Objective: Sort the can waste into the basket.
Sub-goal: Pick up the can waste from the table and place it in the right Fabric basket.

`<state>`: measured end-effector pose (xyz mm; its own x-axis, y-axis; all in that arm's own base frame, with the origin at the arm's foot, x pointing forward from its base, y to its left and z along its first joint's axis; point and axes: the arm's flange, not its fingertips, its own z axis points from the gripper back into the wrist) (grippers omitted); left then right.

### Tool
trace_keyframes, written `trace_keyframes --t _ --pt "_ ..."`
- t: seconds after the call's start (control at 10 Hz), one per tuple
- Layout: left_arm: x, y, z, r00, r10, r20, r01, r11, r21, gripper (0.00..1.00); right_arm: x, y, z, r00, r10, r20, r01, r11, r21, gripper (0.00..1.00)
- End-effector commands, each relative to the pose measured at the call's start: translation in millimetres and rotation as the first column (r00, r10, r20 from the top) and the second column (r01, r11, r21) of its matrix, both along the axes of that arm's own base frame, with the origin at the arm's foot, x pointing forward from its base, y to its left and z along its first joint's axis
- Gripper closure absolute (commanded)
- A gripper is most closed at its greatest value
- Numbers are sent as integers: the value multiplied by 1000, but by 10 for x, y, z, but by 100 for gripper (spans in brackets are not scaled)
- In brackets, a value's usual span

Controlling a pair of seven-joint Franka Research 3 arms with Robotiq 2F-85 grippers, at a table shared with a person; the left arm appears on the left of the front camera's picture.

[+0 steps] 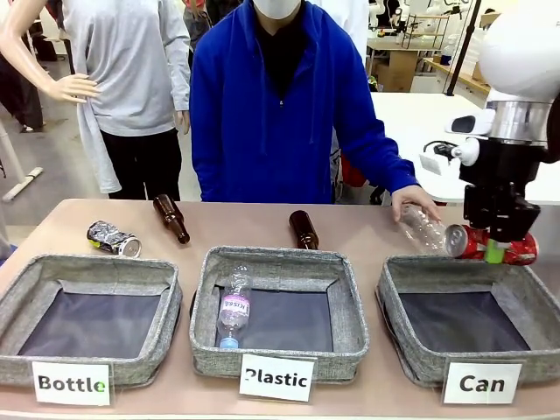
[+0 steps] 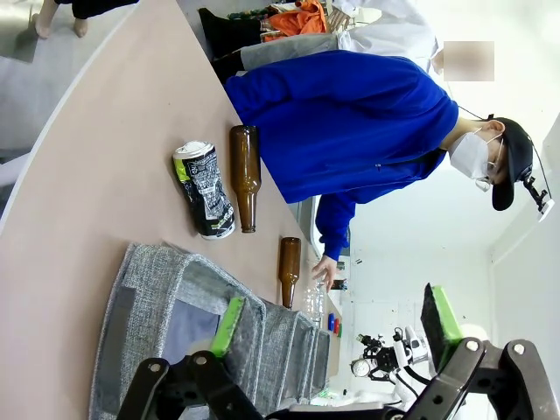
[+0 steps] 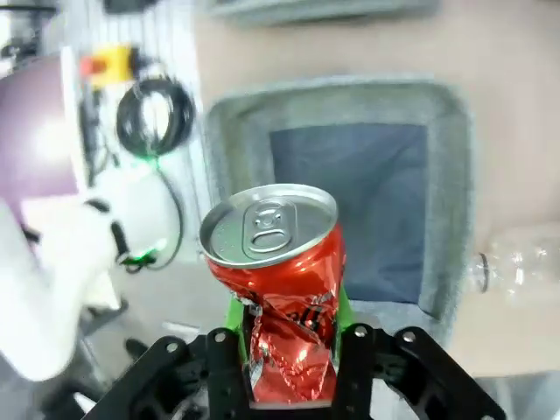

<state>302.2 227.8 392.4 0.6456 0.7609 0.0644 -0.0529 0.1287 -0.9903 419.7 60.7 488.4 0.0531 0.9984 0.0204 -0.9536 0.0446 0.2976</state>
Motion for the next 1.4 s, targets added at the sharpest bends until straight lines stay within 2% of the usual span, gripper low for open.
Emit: trace_keyframes --t 0.0,0.3,0.4,1.0,1.2,1.3 --pt "-23 -1 -5 1000 -10 19 10 1000 7 0 67 -45 7 998 48 -30 -48 999 9 58" --pt "-23 -1 -5 1000 -10 19 10 1000 7 0 83 -62 5 999 39 -24 -39 999 8 58" --pt "-23 -1 -5 1000 -10 19 10 1000 7 0 70 -78 -13 999 37 -8 -37 999 7 0" --pt "-23 -1 -5 1000 -10 19 10 1000 7 0 55 -93 -25 1000 16 4 -16 1000 -11 0" --pt "-23 -1 -5 1000 -10 19 10 1000 7 0 39 -134 -5 999 -33 -3 33 999 31 0" --pt "-23 -1 -5 1000 -10 19 10 1000 7 0 35 -187 31 995 -100 -26 102 991 83 0"
